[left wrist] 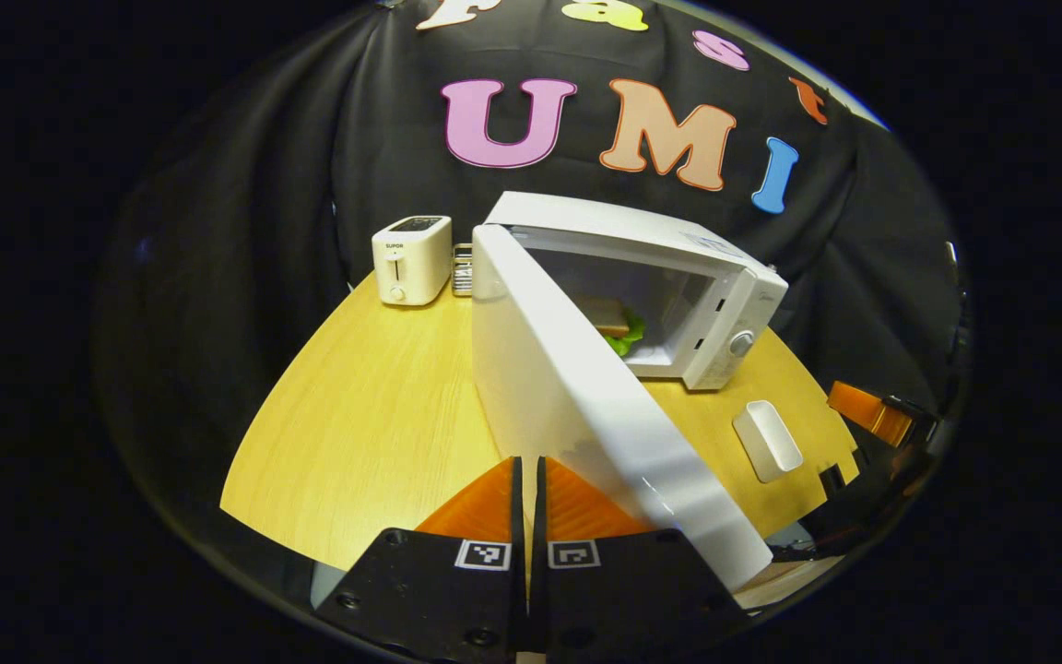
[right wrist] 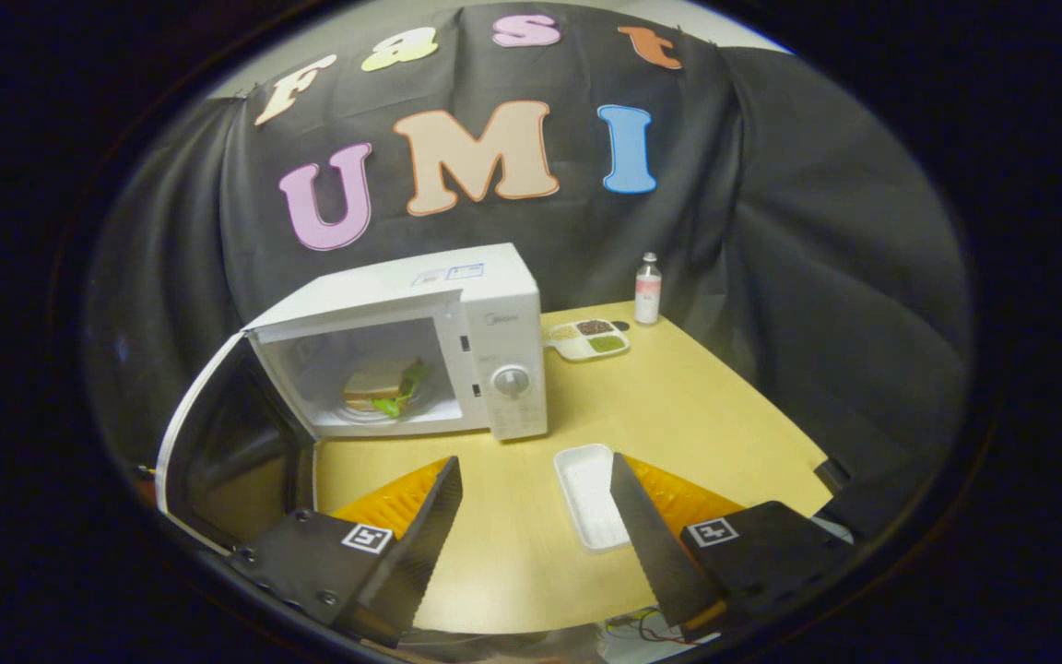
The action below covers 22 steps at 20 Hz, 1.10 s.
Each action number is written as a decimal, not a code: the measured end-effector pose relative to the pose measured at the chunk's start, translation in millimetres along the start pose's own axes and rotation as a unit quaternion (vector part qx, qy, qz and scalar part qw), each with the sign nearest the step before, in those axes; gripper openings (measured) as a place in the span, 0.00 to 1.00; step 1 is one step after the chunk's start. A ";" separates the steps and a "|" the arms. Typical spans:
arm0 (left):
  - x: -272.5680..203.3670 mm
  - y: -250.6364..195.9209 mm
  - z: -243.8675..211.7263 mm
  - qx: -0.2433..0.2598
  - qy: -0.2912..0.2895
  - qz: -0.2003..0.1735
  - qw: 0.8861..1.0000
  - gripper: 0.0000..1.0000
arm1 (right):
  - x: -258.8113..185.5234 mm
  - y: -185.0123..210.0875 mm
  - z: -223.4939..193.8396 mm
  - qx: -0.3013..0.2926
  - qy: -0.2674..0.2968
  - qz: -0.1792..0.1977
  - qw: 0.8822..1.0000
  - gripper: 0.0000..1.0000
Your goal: Open the microwave oven with the left hand, put the food in, and close the microwave oven.
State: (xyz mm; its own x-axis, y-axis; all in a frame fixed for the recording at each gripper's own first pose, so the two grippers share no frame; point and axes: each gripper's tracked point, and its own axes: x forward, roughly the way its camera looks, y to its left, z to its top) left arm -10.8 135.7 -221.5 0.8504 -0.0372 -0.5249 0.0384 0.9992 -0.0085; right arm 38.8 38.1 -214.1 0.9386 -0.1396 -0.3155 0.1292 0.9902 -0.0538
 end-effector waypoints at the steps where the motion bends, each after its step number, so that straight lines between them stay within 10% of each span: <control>1: 3.5 -7.9 2.7 0.002 -0.001 0.001 1.000 0.01 | -0.3 -8.7 3.6 -0.004 -0.001 -0.002 1.000 0.99; 22: 111.6 -187.6 71.1 0.019 -0.061 -0.073 0.995 0.01 | 25.9 -128.6 58.4 -0.005 -0.069 -0.023 0.997 0.99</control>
State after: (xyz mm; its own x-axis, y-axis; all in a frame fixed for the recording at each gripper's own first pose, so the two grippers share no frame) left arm 114.2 -56.8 -217.9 0.8920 -0.1856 -0.4122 0.1838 0.9820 -0.0445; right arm 65.1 -92.3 -160.0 0.9669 -0.1810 -0.1796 0.1699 0.9826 -0.0754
